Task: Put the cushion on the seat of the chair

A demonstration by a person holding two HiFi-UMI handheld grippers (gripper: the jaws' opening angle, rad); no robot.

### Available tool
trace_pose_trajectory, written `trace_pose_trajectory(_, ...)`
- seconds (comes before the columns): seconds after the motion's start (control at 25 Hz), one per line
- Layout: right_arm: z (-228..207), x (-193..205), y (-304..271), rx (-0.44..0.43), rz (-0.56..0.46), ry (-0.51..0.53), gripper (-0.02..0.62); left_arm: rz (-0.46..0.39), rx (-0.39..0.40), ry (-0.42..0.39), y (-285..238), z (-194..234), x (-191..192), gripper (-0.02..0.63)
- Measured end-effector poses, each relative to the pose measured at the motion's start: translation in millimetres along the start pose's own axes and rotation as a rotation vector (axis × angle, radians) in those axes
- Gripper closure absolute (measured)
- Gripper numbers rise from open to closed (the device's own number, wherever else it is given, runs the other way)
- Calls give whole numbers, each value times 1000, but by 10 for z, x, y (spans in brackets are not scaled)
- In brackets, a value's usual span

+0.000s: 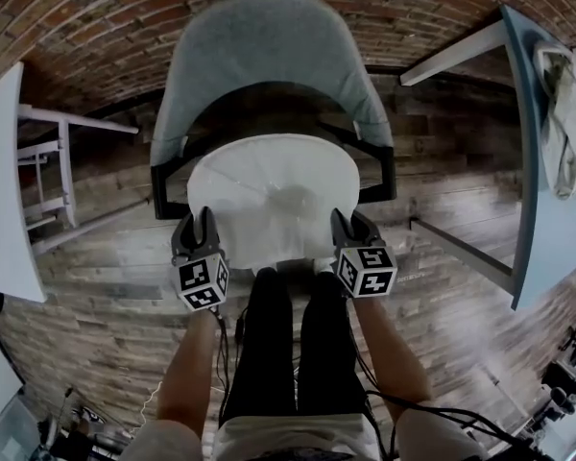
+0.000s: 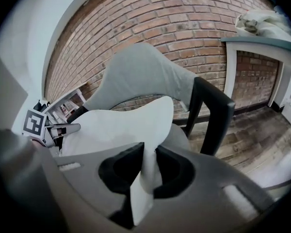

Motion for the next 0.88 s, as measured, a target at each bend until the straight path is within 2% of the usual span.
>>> trace_pose_trajectory(0.52, -371, 313, -463, 0, 52, -48, 548, 51, -1, -26, -526, -34, 436, 537)
trace_pose_trajectory(0.88, -501, 433, -596, 40, 73, -19, 546, 86, -8, -70, -705, 5, 612, 534)
Point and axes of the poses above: the fingertips, and each gripper's own axes: y backward along the fingers, z to its left, x out of its underside, the point moved 3 cm from there along y, backward along the fingers, and after that the axes turned 7 degrees about -x, right-handed, at the moved point
